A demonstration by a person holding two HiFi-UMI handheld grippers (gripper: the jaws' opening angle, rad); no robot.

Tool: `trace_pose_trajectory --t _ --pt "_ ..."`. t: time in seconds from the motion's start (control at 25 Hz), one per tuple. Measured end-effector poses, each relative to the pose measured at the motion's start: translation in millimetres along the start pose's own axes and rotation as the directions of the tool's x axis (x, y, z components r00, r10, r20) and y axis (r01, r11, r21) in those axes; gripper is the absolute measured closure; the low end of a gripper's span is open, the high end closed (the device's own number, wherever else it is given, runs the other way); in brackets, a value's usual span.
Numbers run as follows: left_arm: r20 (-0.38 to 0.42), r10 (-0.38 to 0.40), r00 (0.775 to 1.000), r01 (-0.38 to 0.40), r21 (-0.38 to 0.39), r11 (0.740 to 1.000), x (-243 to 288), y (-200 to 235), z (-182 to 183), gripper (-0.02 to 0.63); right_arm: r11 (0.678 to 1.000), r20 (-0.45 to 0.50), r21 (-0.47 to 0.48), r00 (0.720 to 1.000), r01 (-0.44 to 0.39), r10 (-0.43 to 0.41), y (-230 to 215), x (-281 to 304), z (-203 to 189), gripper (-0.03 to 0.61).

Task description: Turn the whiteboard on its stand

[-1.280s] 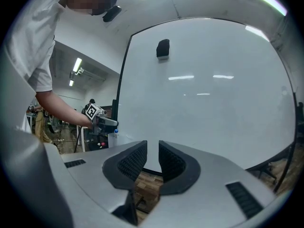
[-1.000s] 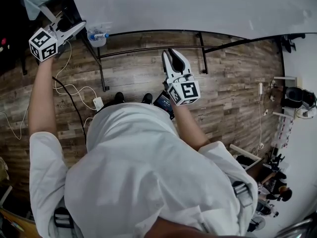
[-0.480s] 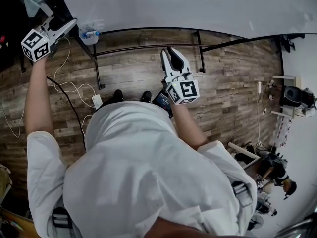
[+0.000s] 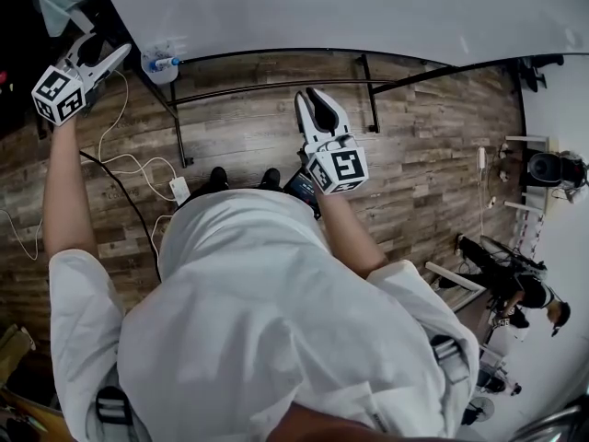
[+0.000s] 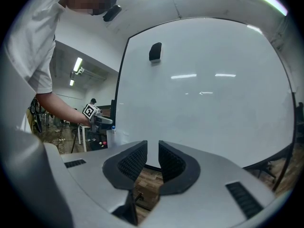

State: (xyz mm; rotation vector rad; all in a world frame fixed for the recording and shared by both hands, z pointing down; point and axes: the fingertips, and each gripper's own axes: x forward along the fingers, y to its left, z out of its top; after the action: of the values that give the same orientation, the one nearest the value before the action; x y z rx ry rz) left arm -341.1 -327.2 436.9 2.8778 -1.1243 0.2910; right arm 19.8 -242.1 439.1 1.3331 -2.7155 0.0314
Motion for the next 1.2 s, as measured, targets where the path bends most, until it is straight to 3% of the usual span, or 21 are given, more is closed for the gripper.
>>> trace_pose_trajectory --t 0.08,0.16,0.32,0.4,0.64,0.88,1.0,1.2 --pt "-0.020 0.026 0.999 -0.026 -0.008 1.000 -15.8 -0.7 -7.5 0.377 1.000 -0.002 0.000 1.000 0.000 0.000 -0.6 -3.2 -1.4 0.509" --pt "0.018 0.092 0.996 -0.091 -0.054 0.994 -35.3 -3.1 -10.1 0.378 1.000 -0.007 0.001 1.000 -0.001 0.001 -1.5 -6.5 -3.6 0.509" --pt "0.157 0.295 0.942 -0.265 -0.186 0.946 -68.2 -18.2 -9.5 0.391 1.000 -0.007 0.010 1.000 -0.001 0.001 -0.8 -7.7 -4.3 0.512" --pt "0.173 0.335 0.926 -0.301 -0.196 0.933 -69.4 -39.1 -10.4 0.394 1.000 0.006 0.004 1.000 0.000 0.000 0.4 -7.0 -0.8 0.515" --pt "0.190 0.382 0.905 -0.352 -0.174 0.920 -52.1 -113.8 -4.0 0.420 1.000 0.055 -0.023 0.998 0.005 -0.004 1.0 -19.5 11.2 0.540" --pt "0.217 0.347 0.913 -0.310 -0.187 0.932 -25.4 -192.0 1.1 0.595 0.997 0.067 -0.059 0.997 0.039 -0.035 -14.3 -75.7 24.9 0.581" --pt "0.232 0.342 0.911 -0.301 -0.193 0.934 -15.3 -230.5 14.8 0.606 0.995 0.082 -0.067 0.994 0.080 -0.074 -29.8 -120.5 31.5 0.581" --pt "0.255 0.294 0.921 -0.272 -0.120 0.955 7.3 -301.8 47.3 0.606 0.991 0.074 -0.051 0.990 0.127 -0.123 -42.5 -196.4 21.7 0.581"
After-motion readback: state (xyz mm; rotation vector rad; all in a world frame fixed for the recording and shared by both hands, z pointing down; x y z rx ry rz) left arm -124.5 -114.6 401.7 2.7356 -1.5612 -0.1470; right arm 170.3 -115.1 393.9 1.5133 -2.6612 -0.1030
